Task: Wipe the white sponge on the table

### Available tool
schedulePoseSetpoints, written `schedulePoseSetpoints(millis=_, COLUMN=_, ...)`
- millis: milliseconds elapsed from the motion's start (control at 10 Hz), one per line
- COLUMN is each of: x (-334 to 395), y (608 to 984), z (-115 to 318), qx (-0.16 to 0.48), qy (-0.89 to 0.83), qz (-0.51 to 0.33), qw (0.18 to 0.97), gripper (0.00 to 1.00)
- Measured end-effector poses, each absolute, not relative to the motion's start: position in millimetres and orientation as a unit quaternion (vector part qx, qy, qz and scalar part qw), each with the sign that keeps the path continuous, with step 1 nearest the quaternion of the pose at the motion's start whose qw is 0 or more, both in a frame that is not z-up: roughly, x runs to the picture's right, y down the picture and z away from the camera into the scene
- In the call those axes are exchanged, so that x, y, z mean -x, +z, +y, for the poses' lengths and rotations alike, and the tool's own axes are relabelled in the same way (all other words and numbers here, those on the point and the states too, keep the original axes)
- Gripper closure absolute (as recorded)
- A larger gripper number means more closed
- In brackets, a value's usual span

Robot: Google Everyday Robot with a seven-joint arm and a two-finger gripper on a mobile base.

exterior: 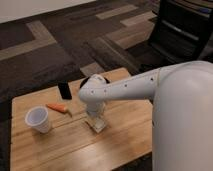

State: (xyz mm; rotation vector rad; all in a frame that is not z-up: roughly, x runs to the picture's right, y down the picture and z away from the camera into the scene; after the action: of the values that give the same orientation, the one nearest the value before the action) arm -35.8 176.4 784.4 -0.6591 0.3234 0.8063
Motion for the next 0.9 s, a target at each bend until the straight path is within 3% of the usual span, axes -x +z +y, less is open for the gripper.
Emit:
schedulePoseSetpoints(millis=400, x=-11, y=785, z=183, qx=0.303, qy=0.422, qz=0.196, qw=0.832, gripper=1.0)
schedulePoseSetpoints(millis=900, x=-63, y=746, z=176, qx=0.246, qy=0.458, qz=0.255, qw=0.815, gripper=1.0)
